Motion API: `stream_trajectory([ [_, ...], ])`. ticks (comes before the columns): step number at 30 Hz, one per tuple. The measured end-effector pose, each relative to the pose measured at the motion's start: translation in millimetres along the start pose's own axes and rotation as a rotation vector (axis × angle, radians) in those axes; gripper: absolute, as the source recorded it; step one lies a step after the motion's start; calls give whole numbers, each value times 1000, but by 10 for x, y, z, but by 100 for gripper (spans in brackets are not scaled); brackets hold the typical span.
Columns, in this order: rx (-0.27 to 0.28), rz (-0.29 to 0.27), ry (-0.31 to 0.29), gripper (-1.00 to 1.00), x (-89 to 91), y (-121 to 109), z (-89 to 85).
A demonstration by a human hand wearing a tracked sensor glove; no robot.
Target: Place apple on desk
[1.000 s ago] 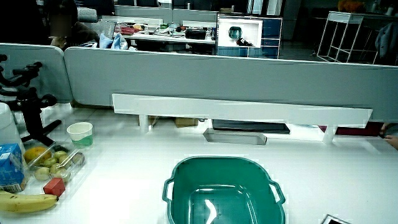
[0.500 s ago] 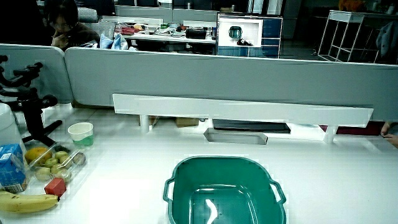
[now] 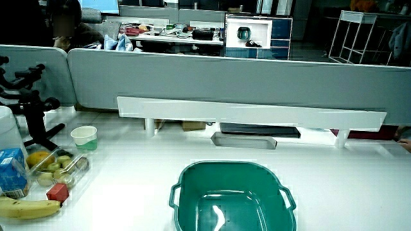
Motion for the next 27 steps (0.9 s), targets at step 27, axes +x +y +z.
stream_trajectory([
  [27,64,-161,14,-100,665,-382,675],
])
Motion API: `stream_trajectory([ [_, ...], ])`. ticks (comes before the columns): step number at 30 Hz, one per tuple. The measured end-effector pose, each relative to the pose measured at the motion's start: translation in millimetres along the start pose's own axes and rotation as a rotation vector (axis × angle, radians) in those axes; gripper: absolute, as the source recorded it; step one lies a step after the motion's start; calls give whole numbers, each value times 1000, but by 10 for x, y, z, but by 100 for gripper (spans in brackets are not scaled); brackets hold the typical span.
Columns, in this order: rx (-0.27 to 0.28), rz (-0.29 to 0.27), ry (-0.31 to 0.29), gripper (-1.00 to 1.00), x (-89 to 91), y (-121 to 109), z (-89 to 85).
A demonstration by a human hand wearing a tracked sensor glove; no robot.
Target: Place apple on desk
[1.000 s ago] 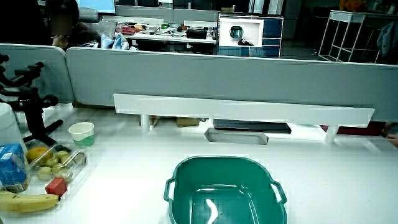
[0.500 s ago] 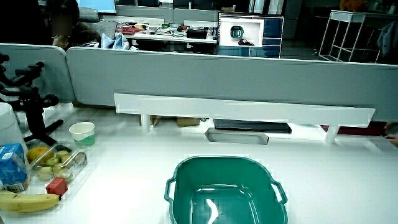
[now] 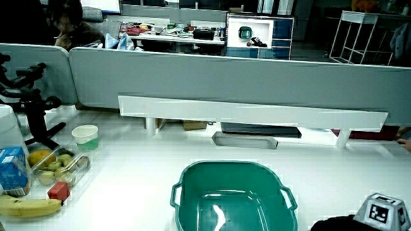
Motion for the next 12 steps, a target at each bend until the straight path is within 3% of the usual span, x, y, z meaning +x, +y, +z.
stream_trajectory([
  [2,23,-35,22,-100,53,-26,158],
  [3,54,-64,-85,-100,92,-22,217],
  [8,68,-204,-178,-100,313,100,409],
  [12,47,-273,-229,-100,340,164,540],
])
